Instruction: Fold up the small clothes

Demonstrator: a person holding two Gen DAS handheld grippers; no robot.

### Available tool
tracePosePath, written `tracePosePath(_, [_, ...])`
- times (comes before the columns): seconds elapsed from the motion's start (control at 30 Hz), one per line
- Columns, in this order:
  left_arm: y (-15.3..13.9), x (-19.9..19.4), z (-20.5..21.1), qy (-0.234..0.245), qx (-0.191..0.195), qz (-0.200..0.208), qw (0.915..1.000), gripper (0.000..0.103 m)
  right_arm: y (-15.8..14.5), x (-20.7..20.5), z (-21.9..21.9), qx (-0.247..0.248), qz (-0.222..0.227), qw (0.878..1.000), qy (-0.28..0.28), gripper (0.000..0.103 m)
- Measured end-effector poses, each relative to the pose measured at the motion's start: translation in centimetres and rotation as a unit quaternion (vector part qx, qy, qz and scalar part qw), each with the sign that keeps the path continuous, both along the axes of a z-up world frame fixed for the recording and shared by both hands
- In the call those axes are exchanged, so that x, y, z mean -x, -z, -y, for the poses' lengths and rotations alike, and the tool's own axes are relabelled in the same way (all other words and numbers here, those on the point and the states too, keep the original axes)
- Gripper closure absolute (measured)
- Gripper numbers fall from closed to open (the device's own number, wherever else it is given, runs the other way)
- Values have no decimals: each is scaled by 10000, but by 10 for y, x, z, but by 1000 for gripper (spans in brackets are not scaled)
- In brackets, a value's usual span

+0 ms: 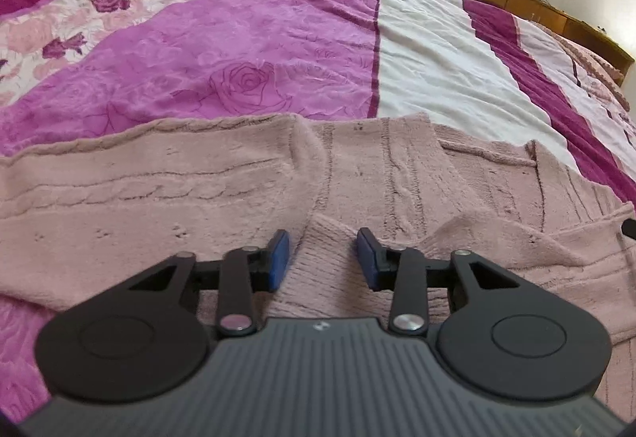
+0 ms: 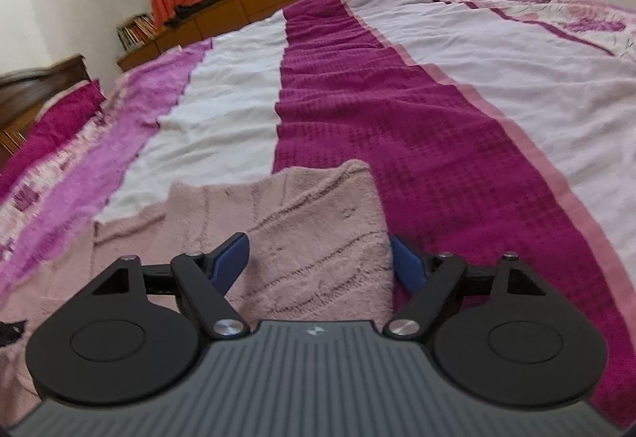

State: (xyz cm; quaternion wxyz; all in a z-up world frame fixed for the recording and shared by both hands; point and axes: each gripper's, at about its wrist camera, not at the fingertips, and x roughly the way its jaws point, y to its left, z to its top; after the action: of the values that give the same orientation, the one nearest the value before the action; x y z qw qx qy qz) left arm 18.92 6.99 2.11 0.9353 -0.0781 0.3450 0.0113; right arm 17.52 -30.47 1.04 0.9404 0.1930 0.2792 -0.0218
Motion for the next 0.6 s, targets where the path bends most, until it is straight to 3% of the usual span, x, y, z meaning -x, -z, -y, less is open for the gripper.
tracePosePath(0.03, [-2, 2, 2, 3, -57, 81, 10000, 86, 1, 0, 1, -27, 42, 10000, -16, 29])
tracePosePath(0.07, [-4, 6, 5, -49, -144, 169, 9997, 89, 2, 1, 0, -16, 61, 10000, -12, 41])
tracePosePath(0.1, [-8, 9, 6, -138, -226, 265, 9993, 89, 4, 1, 0, 23, 56, 10000, 22, 61])
tracePosePath(0.17, [-18, 21, 9, -345, -418, 583, 9968, 90, 6, 2, 3, -24, 99, 9999, 52, 82])
tracePosePath(0.2, [-23, 26, 9, -415, -517, 721, 9952, 90, 6, 3, 5, -74, 140, 9998, 82, 86])
tracePosePath(0.3, [-30, 34, 9, -450, -609, 836, 9936, 90, 5, 8, 6, -77, 276, 9994, 212, 89])
tracePosePath(0.4, [-18, 26, 8, -386, -821, 512, 9946, 89, 4, 10, 1, 148, 302, 9991, 270, 90])
tracePosePath(0.5, [-1, 18, 6, -358, -936, 222, 9947, 85, 7, 6, 1, 162, 172, 9994, 259, 89])
tracePosePath(0.6, [0, 19, 7, -323, -1159, 260, 9924, 76, 9, 5, 5, 18, 106, 9995, 301, 83])
